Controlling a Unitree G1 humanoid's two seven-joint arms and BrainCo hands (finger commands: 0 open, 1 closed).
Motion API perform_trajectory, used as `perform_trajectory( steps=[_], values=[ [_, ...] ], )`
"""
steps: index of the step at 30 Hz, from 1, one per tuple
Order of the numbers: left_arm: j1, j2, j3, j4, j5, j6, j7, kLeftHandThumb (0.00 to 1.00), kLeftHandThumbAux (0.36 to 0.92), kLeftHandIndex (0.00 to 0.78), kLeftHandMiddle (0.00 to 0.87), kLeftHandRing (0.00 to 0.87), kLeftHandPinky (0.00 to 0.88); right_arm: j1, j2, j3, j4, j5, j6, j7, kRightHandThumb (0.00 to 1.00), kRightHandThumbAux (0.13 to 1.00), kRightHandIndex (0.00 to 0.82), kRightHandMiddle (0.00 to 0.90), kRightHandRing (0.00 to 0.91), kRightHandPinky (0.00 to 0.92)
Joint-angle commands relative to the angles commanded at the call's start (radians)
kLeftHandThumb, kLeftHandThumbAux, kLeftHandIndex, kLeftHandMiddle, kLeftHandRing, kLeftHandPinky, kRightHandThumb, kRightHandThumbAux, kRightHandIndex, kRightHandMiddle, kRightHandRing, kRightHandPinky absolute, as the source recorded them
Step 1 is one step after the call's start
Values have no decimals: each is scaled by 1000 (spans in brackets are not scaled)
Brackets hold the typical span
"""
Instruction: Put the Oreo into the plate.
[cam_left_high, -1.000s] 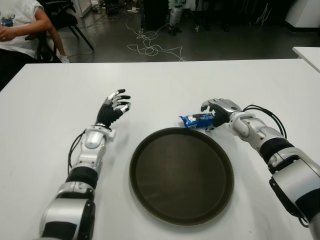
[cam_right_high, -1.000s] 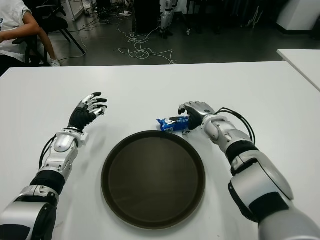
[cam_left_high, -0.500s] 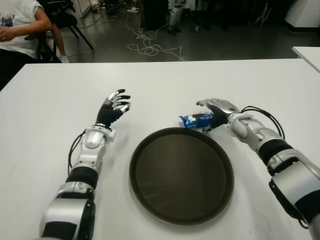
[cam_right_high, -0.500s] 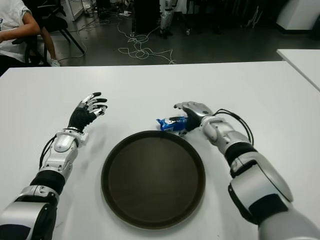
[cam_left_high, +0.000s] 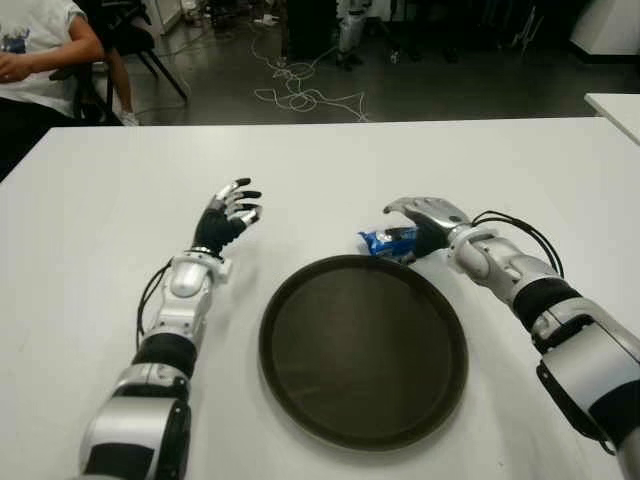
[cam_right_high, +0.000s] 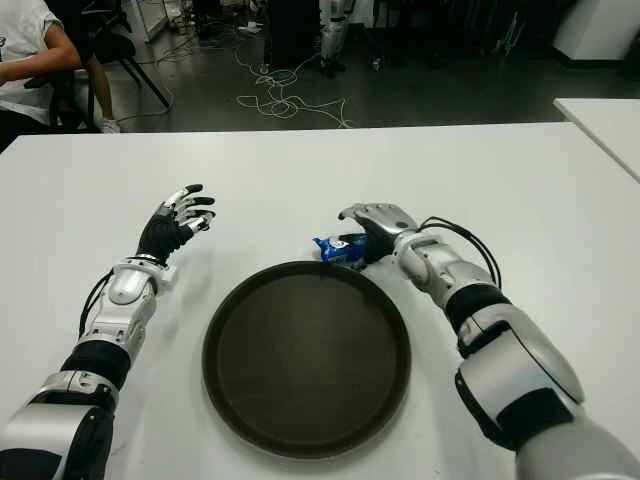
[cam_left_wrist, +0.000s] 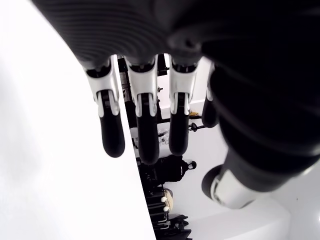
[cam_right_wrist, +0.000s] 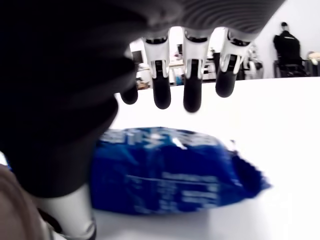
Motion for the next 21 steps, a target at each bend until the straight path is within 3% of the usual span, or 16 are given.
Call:
perform_trajectory(
  steps=[5, 21],
  values=[
    [0, 1, -5, -4, 9, 2, 10, 373, 769, 170, 278, 289, 325, 3, 9, -2, -7, 8, -2, 18, 0, 814, 152, 180, 191, 168],
    [1, 1, -11, -12, 24, 6, 17, 348, 774, 174, 281, 293, 322, 11, 26, -9, -11, 17, -17, 59, 0, 833, 152, 173, 167, 135]
  ],
)
